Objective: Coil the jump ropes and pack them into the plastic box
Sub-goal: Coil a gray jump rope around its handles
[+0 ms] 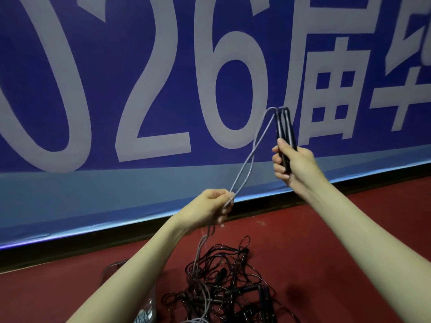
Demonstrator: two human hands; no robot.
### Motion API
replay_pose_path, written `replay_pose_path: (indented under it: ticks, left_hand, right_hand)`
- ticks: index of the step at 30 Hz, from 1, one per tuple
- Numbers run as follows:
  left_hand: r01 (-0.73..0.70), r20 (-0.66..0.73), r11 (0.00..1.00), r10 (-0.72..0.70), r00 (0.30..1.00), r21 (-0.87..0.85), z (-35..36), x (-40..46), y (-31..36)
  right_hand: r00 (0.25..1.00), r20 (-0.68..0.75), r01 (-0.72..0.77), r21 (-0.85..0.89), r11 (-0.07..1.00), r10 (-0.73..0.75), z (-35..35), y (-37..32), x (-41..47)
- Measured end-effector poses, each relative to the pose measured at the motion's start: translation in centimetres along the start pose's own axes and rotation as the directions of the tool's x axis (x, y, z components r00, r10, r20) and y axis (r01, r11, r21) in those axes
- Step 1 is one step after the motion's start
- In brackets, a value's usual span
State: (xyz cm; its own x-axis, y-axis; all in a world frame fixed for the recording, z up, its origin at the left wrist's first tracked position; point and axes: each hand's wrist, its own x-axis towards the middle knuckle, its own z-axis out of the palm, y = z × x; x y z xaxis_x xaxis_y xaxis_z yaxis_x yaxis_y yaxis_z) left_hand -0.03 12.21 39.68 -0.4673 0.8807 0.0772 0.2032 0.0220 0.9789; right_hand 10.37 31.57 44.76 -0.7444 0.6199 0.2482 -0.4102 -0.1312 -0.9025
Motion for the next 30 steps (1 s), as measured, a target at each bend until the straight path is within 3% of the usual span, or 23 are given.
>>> replay_pose_path:
  ticks: [2, 5, 8, 11, 16, 21, 25, 30]
  left_hand:
    - [0.002, 0.039, 1.0, -0.002, 0.999, -0.011, 0.7, 0.1, 0.2]
    - [-0.068, -0.075, 0.995, 0.073, 0.994, 0.072, 1.8, 0.5, 0.7]
    - [-0.106, -0.083, 0.987, 0.117, 0.99, 0.124, 2.7, 0.8, 0.7]
    - [-0.088, 0.037, 0.965, 0.081, 0.996, 0.248, 3.3, 1.0, -0.4]
    - [-0.03, 0.097, 0.96, 0.003, 0.995, 0.279, 2.9, 1.3, -1.3]
    - [-0.017, 0.014, 0.917, 0.012, 1.0, 0.398, 0.4, 1.2, -2.4]
    - [0.001, -0.155, 0.912, 0.068, 0.986, 0.41, -1.9, 0.7, -2.5]
    - [-0.117, -0.297, 0.855, 0.299, 0.907, 0.505, -3.2, 0.1, -0.2]
  right_hand:
    - [0.993, -0.118, 0.031, -0.001, 1.0, -0.031, 0.0, 0.1, 0.2]
    - [0.984, -0.178, 0.044, 0.076, 0.996, -0.03, -0.2, 0.6, 0.4]
    - [0.984, -0.149, -0.06, 0.228, 0.972, 0.096, -0.5, 0.8, 0.9]
    - [0.976, -0.074, -0.154, 0.443, 0.883, 0.207, 0.0, 0.8, 0.8]
    - [0.965, -0.088, -0.153, 0.573, 0.805, 0.247, 0.0, 1.1, 0.8]
    - [0.985, -0.021, -0.151, 0.382, 0.912, 0.172, -1.3, 0.9, 1.1]
    - [0.993, 0.048, -0.112, -0.008, 0.994, 0.112, -1.3, 1.6, 1.0]
    - [0.953, 0.268, -0.001, -0.472, 0.882, 0.144, -0.7, 1.4, 0.8]
